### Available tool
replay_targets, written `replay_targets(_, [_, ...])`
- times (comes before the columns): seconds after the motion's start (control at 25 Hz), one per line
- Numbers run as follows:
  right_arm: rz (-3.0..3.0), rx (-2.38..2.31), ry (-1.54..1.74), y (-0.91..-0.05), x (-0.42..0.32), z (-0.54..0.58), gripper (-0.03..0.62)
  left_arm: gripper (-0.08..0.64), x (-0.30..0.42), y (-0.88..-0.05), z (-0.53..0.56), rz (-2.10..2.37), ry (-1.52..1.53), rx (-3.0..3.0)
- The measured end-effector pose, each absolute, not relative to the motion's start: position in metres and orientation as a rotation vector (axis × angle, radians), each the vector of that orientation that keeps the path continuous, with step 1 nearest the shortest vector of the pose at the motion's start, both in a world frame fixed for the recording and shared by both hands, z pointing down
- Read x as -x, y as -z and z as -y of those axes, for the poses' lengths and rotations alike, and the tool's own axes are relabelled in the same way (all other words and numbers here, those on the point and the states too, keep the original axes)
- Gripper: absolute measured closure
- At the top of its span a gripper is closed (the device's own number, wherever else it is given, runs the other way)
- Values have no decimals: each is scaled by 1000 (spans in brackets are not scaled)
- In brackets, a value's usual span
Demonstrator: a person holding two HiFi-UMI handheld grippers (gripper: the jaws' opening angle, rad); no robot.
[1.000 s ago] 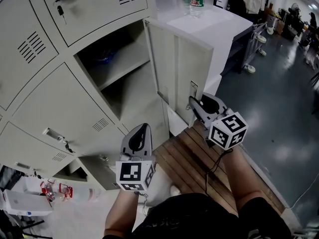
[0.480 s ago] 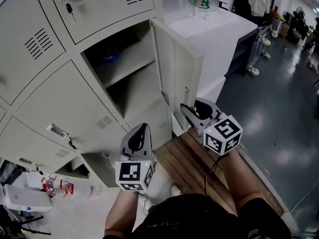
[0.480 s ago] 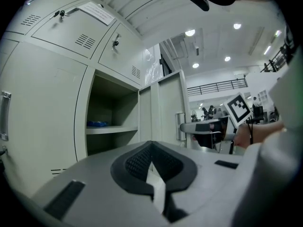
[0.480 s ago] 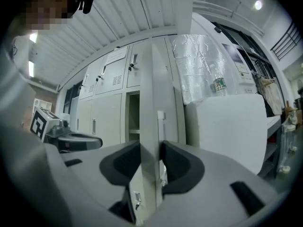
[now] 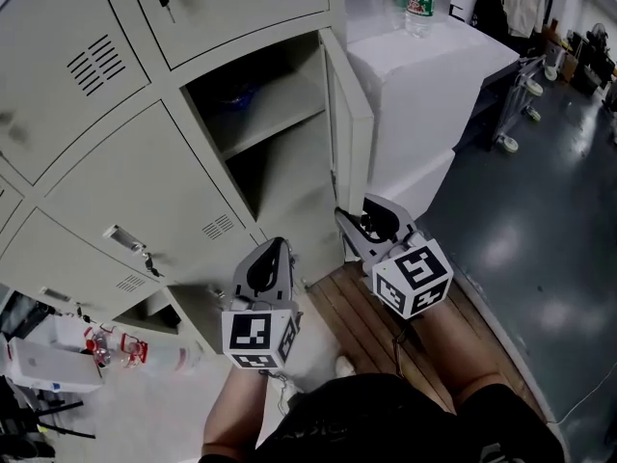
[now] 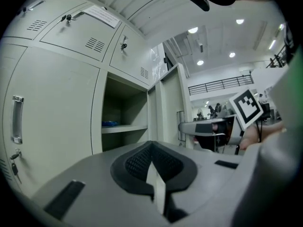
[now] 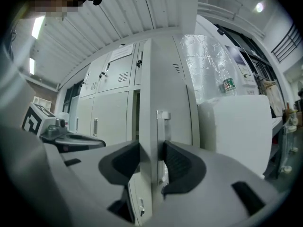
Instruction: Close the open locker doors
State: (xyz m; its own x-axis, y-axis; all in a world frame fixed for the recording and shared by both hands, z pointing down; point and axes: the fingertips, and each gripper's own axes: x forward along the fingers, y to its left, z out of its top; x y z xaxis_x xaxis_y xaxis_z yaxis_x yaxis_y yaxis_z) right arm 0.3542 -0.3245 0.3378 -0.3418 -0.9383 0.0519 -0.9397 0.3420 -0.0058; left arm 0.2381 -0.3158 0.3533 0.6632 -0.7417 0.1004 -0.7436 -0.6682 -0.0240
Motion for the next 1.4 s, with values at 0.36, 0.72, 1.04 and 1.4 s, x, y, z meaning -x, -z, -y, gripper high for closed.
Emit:
replay_targets(0.36, [2487, -1873, -7, -337, -313, 341, 436, 557, -197, -351, 320, 1369, -158, -2799])
replay_targets(0.72, [2566, -1731, -49, -338, -270, 367, 451, 557, -150, -347, 325, 1462, -142, -2750])
replay_targets(1.04, [2573, -1710, -43, -338, -243, 396, 447, 555, -118, -344, 338, 1532, -134, -2715])
replay_targets(1.4, [2601, -1656, -42, -339, -219, 430, 474, 557, -97, -344, 354, 1590, -134, -2678])
